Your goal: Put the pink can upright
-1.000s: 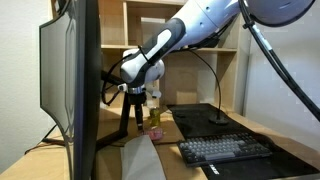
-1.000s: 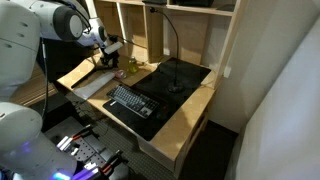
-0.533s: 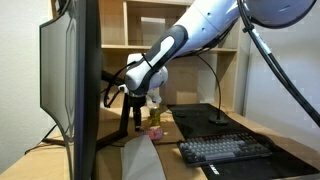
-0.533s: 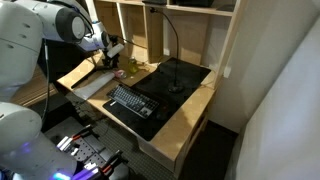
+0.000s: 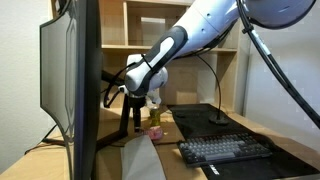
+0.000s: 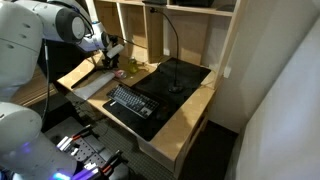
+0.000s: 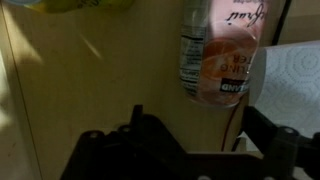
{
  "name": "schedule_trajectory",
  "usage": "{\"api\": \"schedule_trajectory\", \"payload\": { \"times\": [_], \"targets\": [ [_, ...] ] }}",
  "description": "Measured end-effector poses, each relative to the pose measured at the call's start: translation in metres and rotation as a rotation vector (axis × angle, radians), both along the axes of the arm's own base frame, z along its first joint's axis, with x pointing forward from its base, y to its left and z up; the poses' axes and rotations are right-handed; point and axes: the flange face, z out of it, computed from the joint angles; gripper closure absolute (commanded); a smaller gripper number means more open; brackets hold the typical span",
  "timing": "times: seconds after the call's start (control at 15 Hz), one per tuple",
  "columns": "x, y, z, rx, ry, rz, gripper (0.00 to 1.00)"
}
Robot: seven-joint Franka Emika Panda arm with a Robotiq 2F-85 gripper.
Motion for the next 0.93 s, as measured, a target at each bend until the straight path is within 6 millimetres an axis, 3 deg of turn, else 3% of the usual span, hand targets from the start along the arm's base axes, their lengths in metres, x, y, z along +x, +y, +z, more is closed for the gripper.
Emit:
{"api": "schedule_trajectory", "payload": {
  "times": [0.2,0.4,0.53,0.67,0.93],
  "targets": [
    [0.002,-0.007,-0.005,-0.012,0.002,-0.019,0.00],
    [0.019,-0.065,-0.044,-0.075,0.038,-0.086,0.00],
    [0.030,-0.096,-0.059,-0.074,0.036,-0.122,0.00],
    [0.033,-0.104,-0.061,-0.069,0.033,-0.132,0.00],
    [0.030,-0.099,-0.060,-0.065,0.034,-0.126,0.00]
  ]
}}
